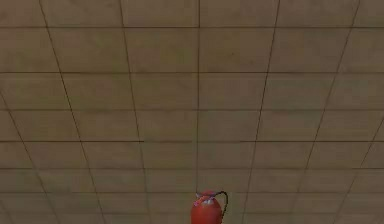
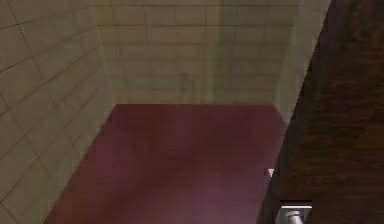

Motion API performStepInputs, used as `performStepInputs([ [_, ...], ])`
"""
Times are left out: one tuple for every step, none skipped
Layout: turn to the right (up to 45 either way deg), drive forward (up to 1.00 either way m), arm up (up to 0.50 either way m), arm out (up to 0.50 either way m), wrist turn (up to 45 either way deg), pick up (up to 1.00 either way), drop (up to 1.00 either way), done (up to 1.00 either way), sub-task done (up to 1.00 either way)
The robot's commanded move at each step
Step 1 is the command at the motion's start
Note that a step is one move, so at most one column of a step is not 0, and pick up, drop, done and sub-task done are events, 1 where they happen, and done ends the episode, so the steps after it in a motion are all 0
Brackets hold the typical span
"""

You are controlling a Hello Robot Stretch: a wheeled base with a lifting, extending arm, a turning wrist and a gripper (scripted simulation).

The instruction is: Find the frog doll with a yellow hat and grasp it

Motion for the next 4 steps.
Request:
performStepInputs([
  [-45.0, 0.0, 0.0, 0.0, 0.0, 0.0, 0.0, 0.0, 0.0],
  [-45.0, 0.0, 0.0, 0.0, 0.0, 0.0, 0.0, 0.0, 0.0],
  [-21.0, 0.0, 0.0, 0.0, 0.0, 0.0, 0.0, 0.0, 0.0],
  [0.0, 1.0, 0.0, 0.0, 0.0, 0.0, 0.0, 0.0, 0.0],
])
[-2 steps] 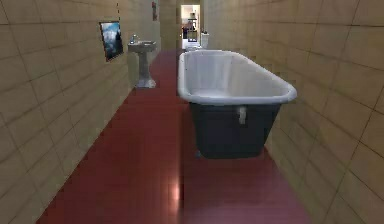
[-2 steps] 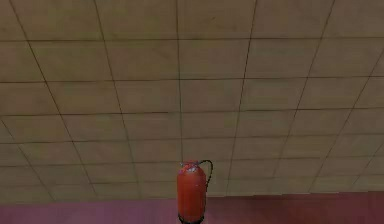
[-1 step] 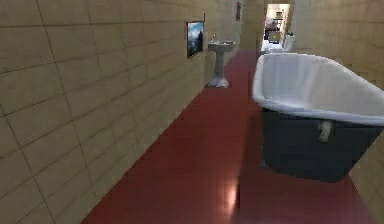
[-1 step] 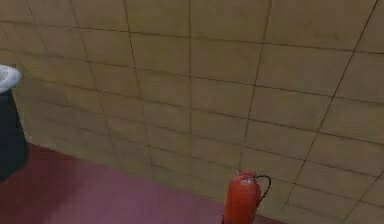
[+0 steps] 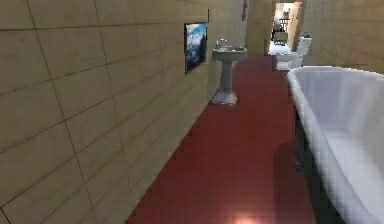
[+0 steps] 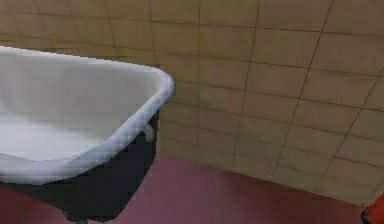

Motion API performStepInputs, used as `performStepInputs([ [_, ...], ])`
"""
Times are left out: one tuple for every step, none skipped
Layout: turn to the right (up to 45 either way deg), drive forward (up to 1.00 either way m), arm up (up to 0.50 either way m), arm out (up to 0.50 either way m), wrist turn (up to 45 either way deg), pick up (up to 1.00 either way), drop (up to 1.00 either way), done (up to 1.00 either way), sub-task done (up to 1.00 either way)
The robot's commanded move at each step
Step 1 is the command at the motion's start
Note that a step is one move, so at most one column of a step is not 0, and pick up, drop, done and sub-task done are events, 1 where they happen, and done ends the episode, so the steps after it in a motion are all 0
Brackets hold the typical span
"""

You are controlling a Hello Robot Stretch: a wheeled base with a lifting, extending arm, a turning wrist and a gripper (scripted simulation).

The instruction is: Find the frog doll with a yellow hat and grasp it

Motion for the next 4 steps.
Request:
performStepInputs([
  [0.0, 0.75, 0.0, 0.0, 0.0, 0.0, 0.0, 0.0, 0.0],
  [18.0, 0.0, 0.0, 0.0, 0.0, 0.0, 0.0, 0.0, 0.0],
  [0.0, 1.0, 0.0, 0.0, 0.0, 0.0, 0.0, 0.0, 0.0],
  [0.0, 0.9, 0.0, 0.0, 0.0, 0.0, 0.0, 0.0, 0.0],
])
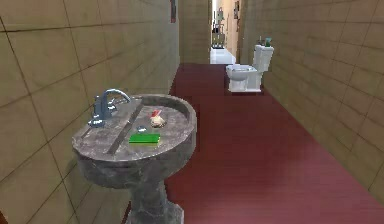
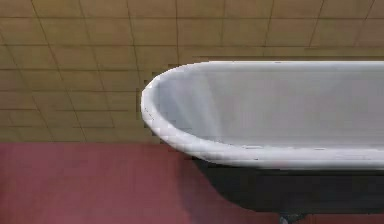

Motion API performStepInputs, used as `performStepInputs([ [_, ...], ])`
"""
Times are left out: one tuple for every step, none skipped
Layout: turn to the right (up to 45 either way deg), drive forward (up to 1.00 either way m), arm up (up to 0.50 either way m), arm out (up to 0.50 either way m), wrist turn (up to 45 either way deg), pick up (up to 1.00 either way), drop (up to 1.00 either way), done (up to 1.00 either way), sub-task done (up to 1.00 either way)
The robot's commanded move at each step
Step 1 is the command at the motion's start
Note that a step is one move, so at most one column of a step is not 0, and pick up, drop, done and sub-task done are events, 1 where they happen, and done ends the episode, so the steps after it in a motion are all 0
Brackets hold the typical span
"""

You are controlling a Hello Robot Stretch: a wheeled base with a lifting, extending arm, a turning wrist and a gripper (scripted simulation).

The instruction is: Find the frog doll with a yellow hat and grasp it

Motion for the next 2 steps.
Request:
performStepInputs([
  [27.0, 0.0, 0.0, 0.0, 0.0, 0.0, 0.0, 0.0, 0.0],
  [0.0, 0.65, 0.0, 0.0, 0.0, 0.0, 0.0, 0.0, 0.0],
])
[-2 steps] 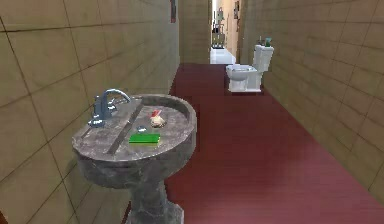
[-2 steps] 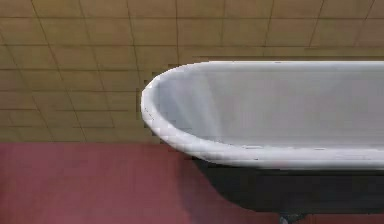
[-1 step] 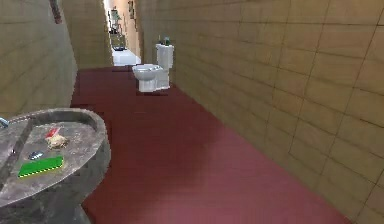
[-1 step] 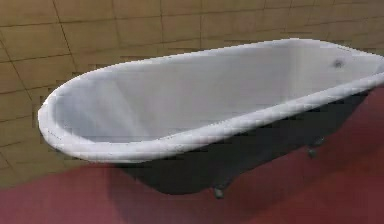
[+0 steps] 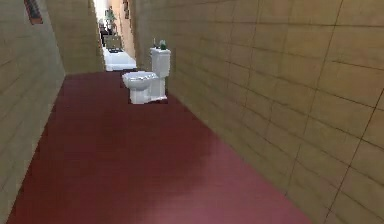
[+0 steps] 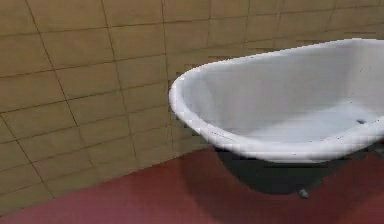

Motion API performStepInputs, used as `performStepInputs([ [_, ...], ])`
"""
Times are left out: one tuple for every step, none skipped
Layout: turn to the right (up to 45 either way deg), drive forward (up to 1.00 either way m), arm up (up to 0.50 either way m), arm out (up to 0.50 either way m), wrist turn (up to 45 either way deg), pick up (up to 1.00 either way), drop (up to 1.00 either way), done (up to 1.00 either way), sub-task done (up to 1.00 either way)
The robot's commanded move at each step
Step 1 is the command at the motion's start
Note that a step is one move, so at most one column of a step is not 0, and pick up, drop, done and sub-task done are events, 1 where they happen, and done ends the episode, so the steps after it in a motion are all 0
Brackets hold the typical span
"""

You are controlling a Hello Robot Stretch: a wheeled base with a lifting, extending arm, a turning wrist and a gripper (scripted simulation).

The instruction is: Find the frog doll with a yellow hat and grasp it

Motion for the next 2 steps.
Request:
performStepInputs([
  [-24.0, 0.0, 0.0, 0.0, 0.0, 0.0, 0.0, 0.0, 0.0],
  [0.0, 1.0, 0.0, 0.0, 0.0, 0.0, 0.0, 0.0, 0.0],
])
